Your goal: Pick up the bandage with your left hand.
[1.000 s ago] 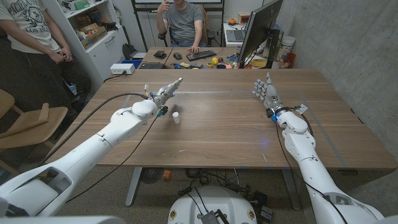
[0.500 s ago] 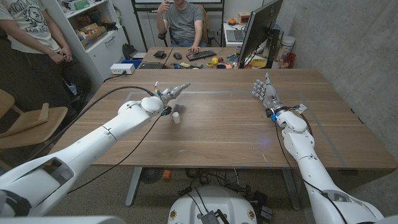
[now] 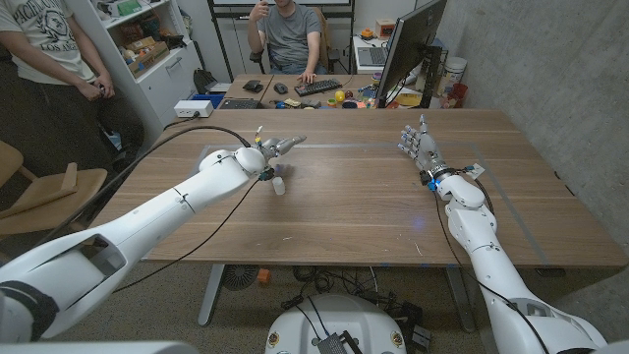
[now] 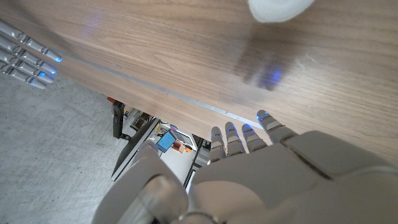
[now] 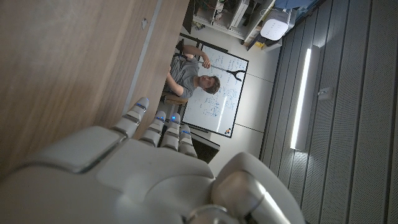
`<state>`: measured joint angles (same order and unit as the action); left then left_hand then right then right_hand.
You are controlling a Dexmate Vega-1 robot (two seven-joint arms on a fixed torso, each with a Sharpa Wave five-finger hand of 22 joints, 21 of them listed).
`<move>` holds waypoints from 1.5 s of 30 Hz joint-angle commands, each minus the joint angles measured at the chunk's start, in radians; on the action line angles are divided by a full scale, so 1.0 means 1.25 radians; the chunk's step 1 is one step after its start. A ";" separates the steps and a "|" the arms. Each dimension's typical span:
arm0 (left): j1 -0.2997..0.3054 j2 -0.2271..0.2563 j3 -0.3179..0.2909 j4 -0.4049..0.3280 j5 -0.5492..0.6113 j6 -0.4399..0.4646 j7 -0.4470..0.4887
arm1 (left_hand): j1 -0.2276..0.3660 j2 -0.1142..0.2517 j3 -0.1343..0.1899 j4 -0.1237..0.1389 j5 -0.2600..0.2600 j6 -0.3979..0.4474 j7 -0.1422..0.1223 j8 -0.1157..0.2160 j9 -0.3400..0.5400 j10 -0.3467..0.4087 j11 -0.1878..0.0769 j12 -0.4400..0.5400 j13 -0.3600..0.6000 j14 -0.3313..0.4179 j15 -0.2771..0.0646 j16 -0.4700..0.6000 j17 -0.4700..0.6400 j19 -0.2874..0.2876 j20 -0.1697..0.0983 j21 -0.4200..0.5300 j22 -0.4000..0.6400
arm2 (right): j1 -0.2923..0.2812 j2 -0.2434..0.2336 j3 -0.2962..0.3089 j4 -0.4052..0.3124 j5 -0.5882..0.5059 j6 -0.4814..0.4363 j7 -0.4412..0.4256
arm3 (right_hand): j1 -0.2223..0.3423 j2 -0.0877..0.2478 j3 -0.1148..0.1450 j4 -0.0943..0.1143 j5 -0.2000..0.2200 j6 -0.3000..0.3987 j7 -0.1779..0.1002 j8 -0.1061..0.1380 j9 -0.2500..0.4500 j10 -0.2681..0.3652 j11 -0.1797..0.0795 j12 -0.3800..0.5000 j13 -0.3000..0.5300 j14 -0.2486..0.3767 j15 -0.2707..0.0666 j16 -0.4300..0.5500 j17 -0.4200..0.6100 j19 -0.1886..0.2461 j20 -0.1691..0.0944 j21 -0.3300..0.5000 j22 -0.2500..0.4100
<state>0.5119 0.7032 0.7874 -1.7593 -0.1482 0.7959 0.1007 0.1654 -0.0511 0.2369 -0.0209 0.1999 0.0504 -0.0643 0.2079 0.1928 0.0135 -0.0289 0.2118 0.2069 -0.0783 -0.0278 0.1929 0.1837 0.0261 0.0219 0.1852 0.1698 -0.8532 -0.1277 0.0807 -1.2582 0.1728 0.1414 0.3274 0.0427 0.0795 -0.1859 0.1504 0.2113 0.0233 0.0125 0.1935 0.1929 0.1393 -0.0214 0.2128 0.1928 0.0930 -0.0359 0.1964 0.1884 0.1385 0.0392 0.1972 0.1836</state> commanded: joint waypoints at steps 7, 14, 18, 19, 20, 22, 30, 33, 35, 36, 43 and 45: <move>-0.033 -0.004 0.036 -0.013 0.031 0.063 -0.025 | 0.017 -0.002 0.001 -0.009 0.001 0.003 -0.001 0.006 0.002 0.004 -0.004 0.006 0.002 0.004 -0.004 0.007 0.002 0.000 0.007 0.002 0.002 | -0.002 0.000 -0.001 -0.003 -0.003 0.001 0.001 | -0.002 0.005 -0.006 -0.001 0.005 0.006 -0.001 0.005 0.002 0.006 0.000 0.003 0.005 0.002 -0.027 0.002 0.004 0.003 0.004 0.006 0.003; -0.035 -0.003 0.039 -0.014 0.033 0.071 -0.028 | 0.020 -0.003 0.000 -0.012 0.000 0.006 -0.001 0.007 0.002 0.005 -0.006 0.007 0.003 0.004 -0.005 0.007 0.002 0.000 0.008 0.002 0.002 | -0.003 -0.002 -0.002 -0.004 -0.004 0.004 0.002 | -0.002 0.006 -0.006 -0.001 0.005 0.006 -0.001 0.005 0.002 0.006 -0.001 0.003 0.005 0.002 -0.027 0.002 0.004 0.003 0.003 0.006 0.003; -0.032 -0.002 0.036 -0.015 0.032 0.065 -0.027 | 0.021 -0.004 0.000 -0.013 0.000 0.008 -0.001 0.007 0.002 0.005 -0.007 0.006 0.003 0.004 -0.004 0.007 0.002 -0.001 0.008 0.002 0.002 | -0.004 -0.003 -0.002 -0.005 -0.004 0.003 0.002 | -0.002 0.006 -0.007 -0.001 0.005 0.006 -0.001 0.005 0.002 0.005 -0.002 0.003 0.005 0.001 -0.026 0.001 0.004 0.003 0.004 0.006 0.003; -0.032 -0.001 0.035 -0.015 0.032 0.061 -0.028 | 0.022 -0.004 0.000 -0.013 0.000 0.008 -0.001 0.007 0.002 0.006 -0.006 0.007 0.003 0.004 -0.003 0.007 0.002 0.000 0.008 0.002 0.002 | -0.004 -0.003 -0.002 -0.006 -0.003 0.001 0.002 | -0.002 0.006 -0.007 -0.001 0.005 0.006 -0.001 0.005 0.002 0.005 -0.002 0.003 0.005 0.002 -0.026 0.001 0.004 0.004 0.004 0.006 0.003; -0.031 -0.002 0.033 -0.015 0.030 0.063 -0.027 | 0.022 -0.004 0.000 -0.014 0.000 0.009 -0.001 0.007 0.002 0.006 -0.007 0.007 0.003 0.004 -0.004 0.007 0.002 0.000 0.007 0.002 0.002 | -0.004 -0.003 -0.002 -0.006 -0.004 0.001 0.001 | -0.002 0.006 -0.007 -0.001 0.005 0.006 -0.001 0.005 0.002 0.005 -0.002 0.003 0.005 0.002 -0.026 0.001 0.004 0.004 0.004 0.006 0.003; -0.033 -0.001 0.037 -0.015 0.033 0.063 -0.029 | 0.023 -0.004 0.000 -0.014 0.000 0.009 0.000 0.007 0.002 0.006 -0.008 0.007 0.003 0.005 -0.003 0.007 0.002 0.000 0.008 0.002 0.002 | -0.004 -0.003 -0.001 -0.006 -0.003 0.002 0.002 | -0.002 0.006 -0.007 -0.001 0.005 0.006 -0.001 0.004 0.002 0.005 -0.001 0.003 0.005 0.002 -0.026 0.002 0.004 0.003 0.004 0.006 0.003; -0.045 -0.001 0.048 -0.019 0.036 0.077 -0.041 | 0.025 -0.005 0.000 -0.017 0.000 0.009 0.000 0.007 0.002 0.006 -0.008 0.006 0.003 0.005 -0.003 0.007 0.002 0.000 0.008 0.002 0.002 | -0.006 -0.002 0.000 -0.007 -0.003 0.002 0.001 | -0.001 0.007 -0.007 -0.001 0.005 0.006 -0.001 0.005 0.002 0.006 -0.001 0.003 0.005 0.002 -0.027 0.002 0.004 0.003 0.006 0.006 0.003; -0.047 0.000 0.051 -0.025 0.035 0.082 -0.048 | 0.026 -0.005 0.000 -0.017 0.000 0.009 0.000 0.007 0.002 0.007 -0.008 0.007 0.003 0.005 -0.003 0.007 0.002 0.000 0.008 0.002 0.002 | -0.007 -0.002 0.001 -0.009 -0.002 0.000 0.000 | -0.001 0.007 -0.007 -0.001 0.005 0.006 -0.001 0.005 0.002 0.005 -0.001 0.003 0.005 0.002 -0.026 0.002 0.004 0.003 0.006 0.006 0.003; -0.050 0.000 0.055 -0.031 0.033 0.093 -0.055 | 0.026 -0.005 0.000 -0.018 0.000 0.009 0.000 0.007 0.002 0.008 -0.007 0.007 0.003 0.005 -0.003 0.007 0.002 -0.001 0.008 0.002 0.002 | -0.008 -0.002 0.002 -0.011 -0.001 -0.003 0.000 | -0.001 0.007 -0.007 -0.001 0.005 0.006 -0.002 0.005 0.002 0.005 -0.001 0.003 0.005 0.002 -0.027 0.001 0.004 0.003 0.006 0.006 0.003; -0.049 0.001 0.055 -0.033 0.031 0.096 -0.057 | 0.027 -0.005 0.000 -0.018 0.000 0.009 0.000 0.006 0.002 0.007 -0.008 0.007 0.003 0.005 -0.003 0.006 0.002 -0.001 0.008 0.002 0.002 | -0.008 -0.002 0.003 -0.011 -0.002 -0.002 0.000 | -0.001 0.007 -0.007 -0.001 0.005 0.005 -0.002 0.004 0.002 0.006 0.000 0.004 0.005 0.002 -0.026 0.001 0.004 0.003 0.006 0.006 0.003; -0.031 0.016 0.043 -0.090 0.012 0.129 -0.054 | 0.028 -0.006 0.000 -0.020 -0.001 0.008 0.001 0.006 0.002 0.008 -0.008 0.007 0.003 0.005 -0.002 0.006 0.002 -0.003 0.009 0.001 0.002 | -0.009 -0.004 0.003 -0.007 -0.004 -0.001 0.002 | -0.001 0.007 -0.008 -0.001 0.005 0.005 -0.003 0.004 0.002 0.006 -0.001 0.003 0.005 0.002 -0.026 0.001 0.004 0.003 0.007 0.006 0.003; -0.026 0.022 0.039 -0.114 0.005 0.146 -0.052 | 0.028 -0.006 0.000 -0.020 -0.001 0.008 0.001 0.006 0.002 0.008 -0.008 0.007 0.003 0.004 0.001 0.006 0.002 -0.004 0.010 0.001 0.002 | -0.009 -0.004 0.003 -0.006 -0.003 0.001 0.005 | -0.001 0.008 -0.008 -0.001 0.005 0.006 -0.002 0.005 0.002 0.006 -0.001 0.003 0.005 0.002 -0.026 0.001 0.004 0.003 0.006 0.006 0.003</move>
<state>0.4603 0.7094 0.8455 -1.8162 -0.1143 0.9125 0.0391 0.1877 -0.0550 0.2329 -0.0390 0.1993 0.0556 -0.0590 0.2079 0.1928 0.0188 -0.0342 0.2118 0.2069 -0.0739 -0.0323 0.1929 0.1837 0.0208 0.0271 0.1852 0.1698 -0.8624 -0.1303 0.0826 -1.2685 0.1690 0.1432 0.3287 0.0427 0.0794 -0.1859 0.1504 0.2113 0.0233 0.0125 0.1935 0.1929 0.1393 -0.0213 0.2128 0.1928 0.0930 -0.0359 0.1964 0.1883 0.1421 0.0429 0.1972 0.1835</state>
